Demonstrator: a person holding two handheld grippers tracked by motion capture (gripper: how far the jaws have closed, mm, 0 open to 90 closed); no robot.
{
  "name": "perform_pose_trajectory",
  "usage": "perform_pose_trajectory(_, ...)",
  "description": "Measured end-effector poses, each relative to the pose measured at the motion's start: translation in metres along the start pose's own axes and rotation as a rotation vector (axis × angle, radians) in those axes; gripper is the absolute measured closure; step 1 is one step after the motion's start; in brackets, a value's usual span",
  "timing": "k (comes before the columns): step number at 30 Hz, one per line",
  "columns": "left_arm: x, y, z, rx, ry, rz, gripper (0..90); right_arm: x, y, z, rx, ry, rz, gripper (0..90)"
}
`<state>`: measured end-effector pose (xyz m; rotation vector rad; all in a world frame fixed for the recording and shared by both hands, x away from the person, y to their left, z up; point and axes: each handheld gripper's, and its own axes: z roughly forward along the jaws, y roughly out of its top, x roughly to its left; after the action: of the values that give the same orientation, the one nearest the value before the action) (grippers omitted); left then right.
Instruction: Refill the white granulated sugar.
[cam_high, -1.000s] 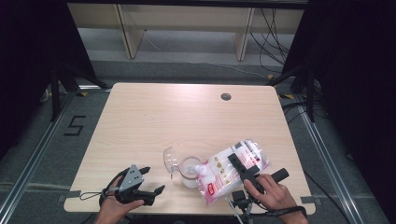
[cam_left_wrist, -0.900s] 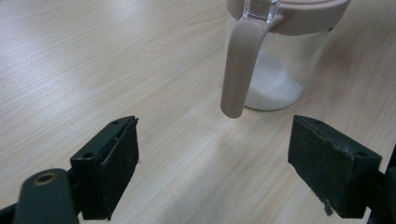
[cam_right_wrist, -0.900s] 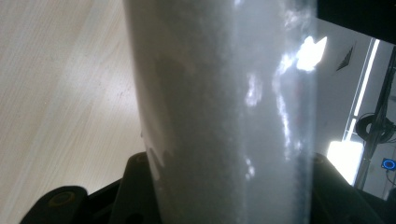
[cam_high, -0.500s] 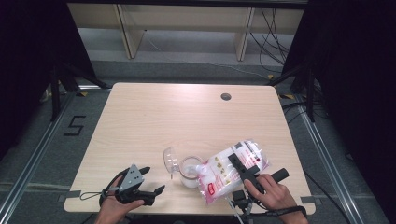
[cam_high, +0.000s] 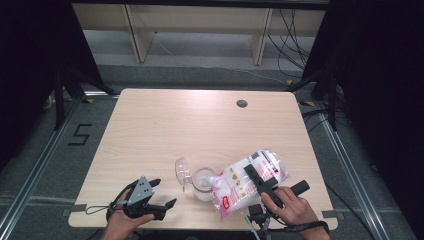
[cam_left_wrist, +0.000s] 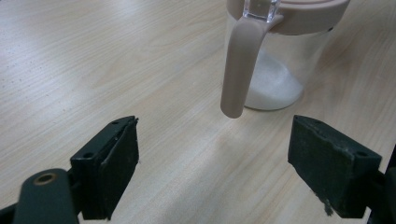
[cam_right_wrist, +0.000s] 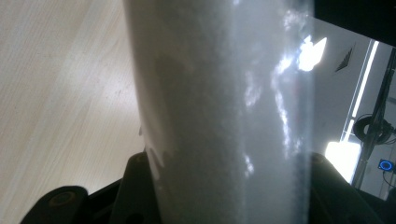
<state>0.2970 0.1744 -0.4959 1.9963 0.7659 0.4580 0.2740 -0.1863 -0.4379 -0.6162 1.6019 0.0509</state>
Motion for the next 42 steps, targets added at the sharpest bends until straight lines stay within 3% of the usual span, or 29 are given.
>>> perform_pose_trajectory(1, -0.0001, 0.0000, 0.0000, 0.000, 0.000, 0.000, 16.1, 0.0021, -0.0002, -0.0007, 0.010, 0.002, 0.028, 60.9)
perform_pose_trajectory(3, 0.0000, 0.0001, 0.0000, 0.001, 0.000, 0.001, 16.2, 0.0025, -0.0003, -0.0011, 0.012, 0.002, 0.035, 60.9)
perform_pose_trajectory(7, 0.0000, 0.0000, -0.0001, 0.000, 0.000, 0.000, 16.1, -0.0010, -0.0002, 0.0003, -0.010, -0.010, -0.011, 60.9)
perform_pose_trajectory(9, 0.0000, 0.0000, 0.0000, 0.000, 0.000, 0.000, 16.1, 0.0013, -0.0004, -0.0001, 0.000, -0.001, 0.018, 61.0)
perform_pose_trajectory(10, -0.0001, 0.0000, 0.0000, 0.000, 0.000, -0.001, 16.1, -0.0009, -0.0001, 0.0001, -0.010, -0.011, -0.012, 61.0)
perform_pose_trajectory(12, 0.0000, 0.0002, 0.0001, -0.003, -0.008, -0.002, 16.1, 0.0010, 0.0002, -0.0007, 0.003, -0.002, 0.012, 61.1)
perform_pose_trajectory(13, -0.0015, -0.0003, 0.0002, -0.004, -0.008, -0.034, 16.1, 0.0030, 0.0005, -0.0012, 0.008, -0.008, 0.031, 61.1)
perform_pose_trajectory(15, -0.0006, -0.0003, 0.0000, -0.007, -0.003, -0.026, 16.2, 0.0035, 0.0009, -0.0007, 0.013, 0.016, 0.032, 61.1)
perform_pose_trajectory(18, -0.0009, -0.0005, 0.0001, -0.003, -0.002, -0.029, 16.1, 0.0015, 0.0010, -0.0012, 0.013, 0.007, 0.016, 61.1)
perform_pose_trajectory(22, 0.0000, 0.0001, 0.0001, 0.000, -0.001, -0.002, 16.1, 0.0015, 0.0001, -0.0017, 0.012, -0.004, 0.022, 61.1)
perform_pose_trajectory(23, 0.0005, 0.0002, 0.0002, -0.001, -0.012, -0.004, 16.1, -0.0011, 0.0000, -0.0004, -0.006, -0.007, -0.011, 61.1)
perform_pose_trajectory(25, 0.0006, -0.0004, 0.0008, -0.009, -0.007, -0.008, 16.1, 0.0018, -0.0005, -0.0011, 0.008, 0.004, 0.023, 61.2)
perform_pose_trajectory(26, -0.0006, -0.0010, 0.0010, -0.004, -0.007, -0.033, 16.1, 0.0024, -0.0005, -0.0015, 0.014, 0.003, 0.029, 61.2)
perform_pose_trajectory(27, -0.0002, -0.0007, 0.0006, 0.004, -0.010, -0.024, 16.1, -0.0012, -0.0003, -0.0005, -0.005, -0.007, -0.015, 61.2)
perform_pose_trajectory(28, -0.0006, -0.0009, 0.0011, 0.000, -0.008, -0.026, 16.1, 0.0007, -0.0005, -0.0012, 0.009, 0.003, 0.012, 61.2)
perform_pose_trajectory(29, -0.0010, -0.0010, 0.0015, -0.002, -0.010, -0.029, 16.2, -0.0011, -0.0004, -0.0006, -0.001, -0.001, -0.010, 61.2)
perform_pose_trajectory(30, -0.0015, -0.0012, 0.0018, -0.003, -0.010, -0.036, 16.1, 0.0018, -0.0004, -0.0013, 0.014, 0.005, 0.026, 61.2)
perform_pose_trajectory(32, -0.0014, -0.0012, 0.0018, -0.003, -0.009, -0.035, 16.1, -0.0009, 0.0001, -0.0009, 0.003, -0.004, -0.013, 61.3)
perform_pose_trajectory(35, -0.0013, -0.0007, 0.0010, -0.012, -0.008, -0.035, 16.1, 0.0033, 0.0009, -0.0015, 0.021, 0.009, 0.030, 61.4)
perform_pose_trajectory(36, -0.0002, -0.0007, 0.0008, -0.005, -0.007, -0.021, 16.1, 0.0010, 0.0016, -0.0014, 0.016, 0.007, 0.002, 61.4)
perform_pose_trajectory(42, -0.0006, -0.0006, 0.0008, 0.001, -0.006, -0.022, 16.1, -0.0002, 0.0013, -0.0027, 0.019, 0.008, 0.011, 61.4)
